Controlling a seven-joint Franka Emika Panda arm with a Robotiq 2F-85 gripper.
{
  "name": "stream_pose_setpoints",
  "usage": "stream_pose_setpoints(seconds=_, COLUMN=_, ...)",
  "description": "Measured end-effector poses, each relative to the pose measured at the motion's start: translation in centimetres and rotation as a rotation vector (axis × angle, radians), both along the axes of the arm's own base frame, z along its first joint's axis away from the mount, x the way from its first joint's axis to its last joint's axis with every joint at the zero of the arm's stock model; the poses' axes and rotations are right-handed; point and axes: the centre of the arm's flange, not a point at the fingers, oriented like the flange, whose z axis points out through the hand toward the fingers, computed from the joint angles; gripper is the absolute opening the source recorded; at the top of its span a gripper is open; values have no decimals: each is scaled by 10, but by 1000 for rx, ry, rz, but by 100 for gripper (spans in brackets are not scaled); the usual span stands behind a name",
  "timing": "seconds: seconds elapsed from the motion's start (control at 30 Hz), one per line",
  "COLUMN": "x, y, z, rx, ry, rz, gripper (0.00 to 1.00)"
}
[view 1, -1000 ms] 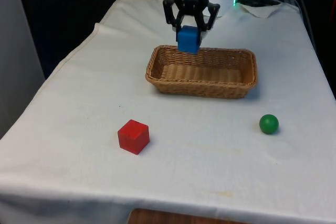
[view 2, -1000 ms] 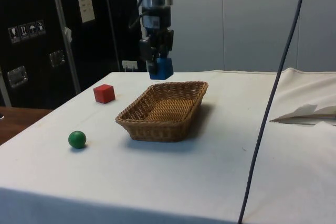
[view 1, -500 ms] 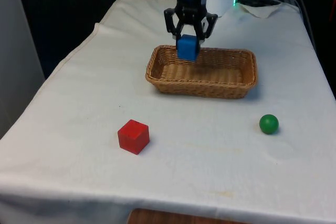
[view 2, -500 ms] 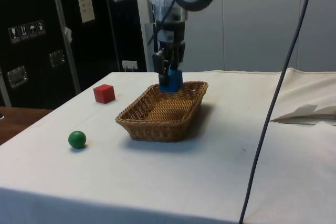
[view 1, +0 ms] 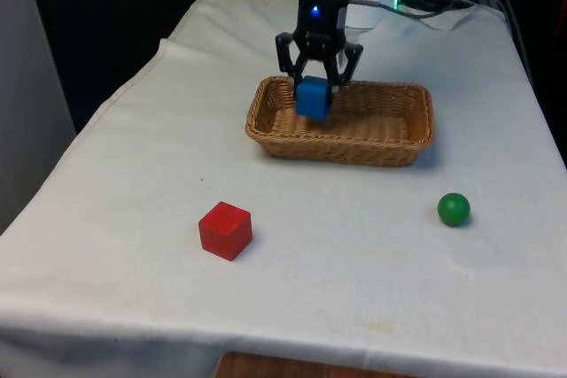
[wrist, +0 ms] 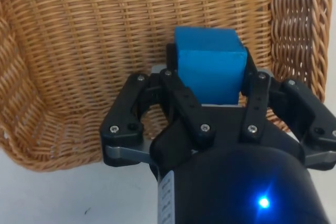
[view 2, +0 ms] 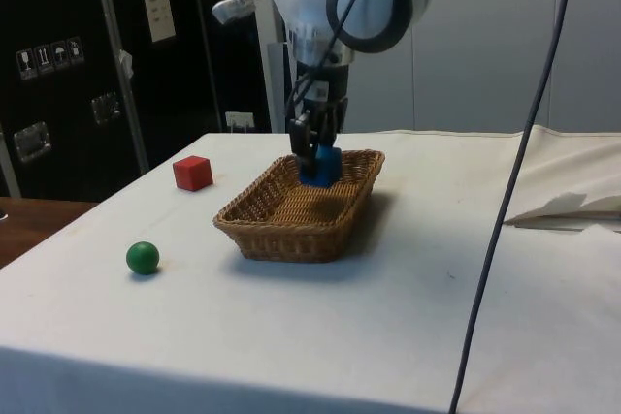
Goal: Place all non-red objects into the basket.
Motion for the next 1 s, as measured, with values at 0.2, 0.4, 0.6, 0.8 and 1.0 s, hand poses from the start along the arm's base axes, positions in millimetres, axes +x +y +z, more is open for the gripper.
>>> stream_pose_setpoints(seconds=0.2, x=0, y=0, z=-11, rx=-10, ry=-1, rz=1, gripper=0)
stream_pose_setpoints(seconds=0.4, x=0, y=0, z=-12, rx=-10, ry=1, rz=0, gripper=15)
stream_pose_setpoints(seconds=0.6, x=-1, y=-1, z=-14, rx=-11, ry=6, rz=0, gripper=79)
stream_pose_setpoints(seconds=0.8, x=-1, y=-1, z=-15, rx=-11, ry=7, rz=0, gripper=100)
stream_pose_setpoints(seconds=1.0, x=0, y=-1, z=-14, rx=-11, ry=4, rz=0, gripper=100)
